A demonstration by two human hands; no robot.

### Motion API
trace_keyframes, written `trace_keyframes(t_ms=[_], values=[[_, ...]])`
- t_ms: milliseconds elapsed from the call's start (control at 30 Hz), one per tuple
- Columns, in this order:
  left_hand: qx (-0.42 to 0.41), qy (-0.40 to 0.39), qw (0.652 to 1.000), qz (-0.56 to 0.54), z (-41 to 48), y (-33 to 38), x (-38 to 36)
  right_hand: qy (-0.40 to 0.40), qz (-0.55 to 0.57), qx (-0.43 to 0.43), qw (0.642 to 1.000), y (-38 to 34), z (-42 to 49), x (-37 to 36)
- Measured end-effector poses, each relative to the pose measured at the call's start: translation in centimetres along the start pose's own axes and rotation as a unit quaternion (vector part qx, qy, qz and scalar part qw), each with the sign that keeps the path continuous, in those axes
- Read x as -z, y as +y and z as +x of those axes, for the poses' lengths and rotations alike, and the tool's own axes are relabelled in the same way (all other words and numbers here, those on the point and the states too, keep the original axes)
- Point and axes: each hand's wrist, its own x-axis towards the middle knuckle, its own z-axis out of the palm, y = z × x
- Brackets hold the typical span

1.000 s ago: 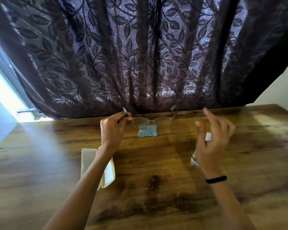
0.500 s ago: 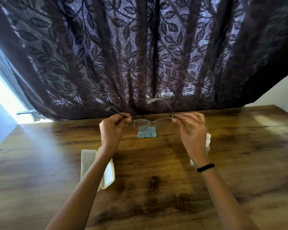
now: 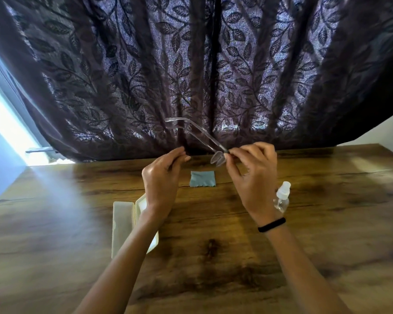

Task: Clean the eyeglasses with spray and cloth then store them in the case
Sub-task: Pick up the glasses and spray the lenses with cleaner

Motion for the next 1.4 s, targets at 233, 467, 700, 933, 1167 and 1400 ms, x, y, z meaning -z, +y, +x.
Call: trace_keyframes(t_ms=[233,467,700,933,1167,1400], values=[[-0.197,-0.069,0.976,0.06,-0.7,2.1,-1.2,-0.001,-0.061,0.056,0.997,-1.2,-0.2,-0.4],[-0.257,-0.137,0.924,0.248,-0.1,2.3,-0.9,-0.028,-0.101,0.095,0.99,-1.4,-0.4,-0.1],[-0.258,-0.171,0.911,0.271,0.7,2.2,-0.6,-0.045,-0.103,0.106,0.988,-1.6,-0.8,-0.4],[-0.212,-0.155,0.939,0.224,0.3,1.2,-0.8,-0.063,-0.057,0.078,0.993,-2.0,-1.1,-0.3],[-0.215,-0.18,0.938,0.202,0.3,0.9,-1.1,-0.076,-0.046,0.065,0.994,-1.6,-1.3,-0.2],[-0.253,-0.208,0.918,0.222,0.1,0.8,-0.8,-0.082,-0.055,0.071,0.993,-1.2,-1.7,-0.5]])
